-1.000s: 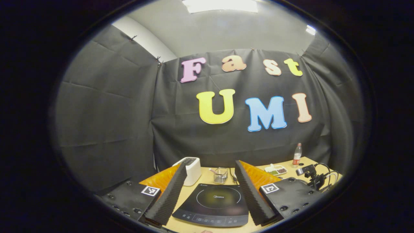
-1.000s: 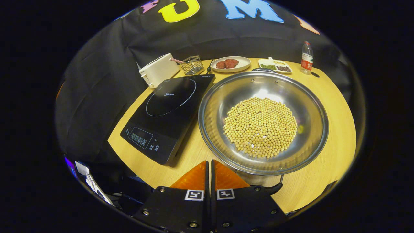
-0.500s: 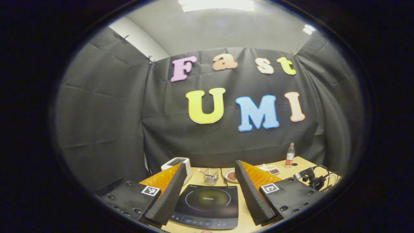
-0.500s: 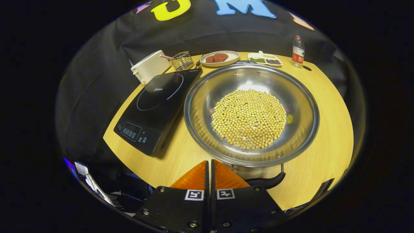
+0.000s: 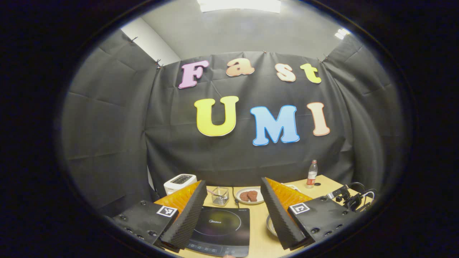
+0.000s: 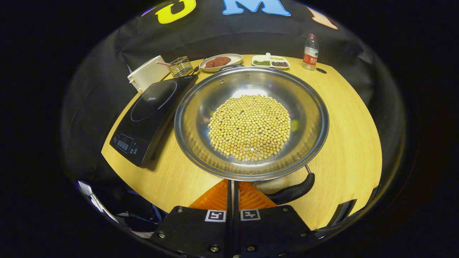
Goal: First push the handle of the pot to place it horizontally, then grasp the pot with both hands and set it on the induction cooktop.
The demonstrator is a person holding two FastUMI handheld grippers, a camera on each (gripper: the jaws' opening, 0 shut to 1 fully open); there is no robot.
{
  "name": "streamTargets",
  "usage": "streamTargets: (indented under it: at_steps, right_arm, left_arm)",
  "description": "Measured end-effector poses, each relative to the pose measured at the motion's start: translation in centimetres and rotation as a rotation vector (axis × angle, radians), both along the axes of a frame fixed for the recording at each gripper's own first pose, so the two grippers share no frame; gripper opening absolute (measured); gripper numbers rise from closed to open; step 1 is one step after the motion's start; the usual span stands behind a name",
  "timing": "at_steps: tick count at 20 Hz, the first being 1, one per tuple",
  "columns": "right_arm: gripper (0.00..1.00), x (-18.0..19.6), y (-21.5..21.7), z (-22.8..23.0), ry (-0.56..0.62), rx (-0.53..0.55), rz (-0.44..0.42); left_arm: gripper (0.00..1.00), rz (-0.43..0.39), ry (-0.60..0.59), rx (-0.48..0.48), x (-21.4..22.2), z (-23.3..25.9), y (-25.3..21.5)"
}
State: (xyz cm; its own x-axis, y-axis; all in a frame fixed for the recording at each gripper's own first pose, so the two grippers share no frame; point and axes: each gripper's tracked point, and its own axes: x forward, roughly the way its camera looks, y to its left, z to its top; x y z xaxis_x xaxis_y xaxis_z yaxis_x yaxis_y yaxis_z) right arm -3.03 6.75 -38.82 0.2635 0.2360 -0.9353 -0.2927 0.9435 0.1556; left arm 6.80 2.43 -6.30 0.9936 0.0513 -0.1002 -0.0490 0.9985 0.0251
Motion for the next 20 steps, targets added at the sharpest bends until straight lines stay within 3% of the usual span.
streamTargets:
  at_steps: [8, 20]
  right_arm:
    - [0.01, 1.6, -5.1, -0.2, 0.000, -0.095, 0.008]
    - [0.01, 5.9, -12.1, -1.4, -0.098, -0.279, 0.127]
  left_arm:
    - [1.00, -0.013, -0.001, -0.004, 2.2, -0.4, -2.0]
    - [1.00, 0.010, 0.023, 0.014, 3.9, -1.5, -5.5]
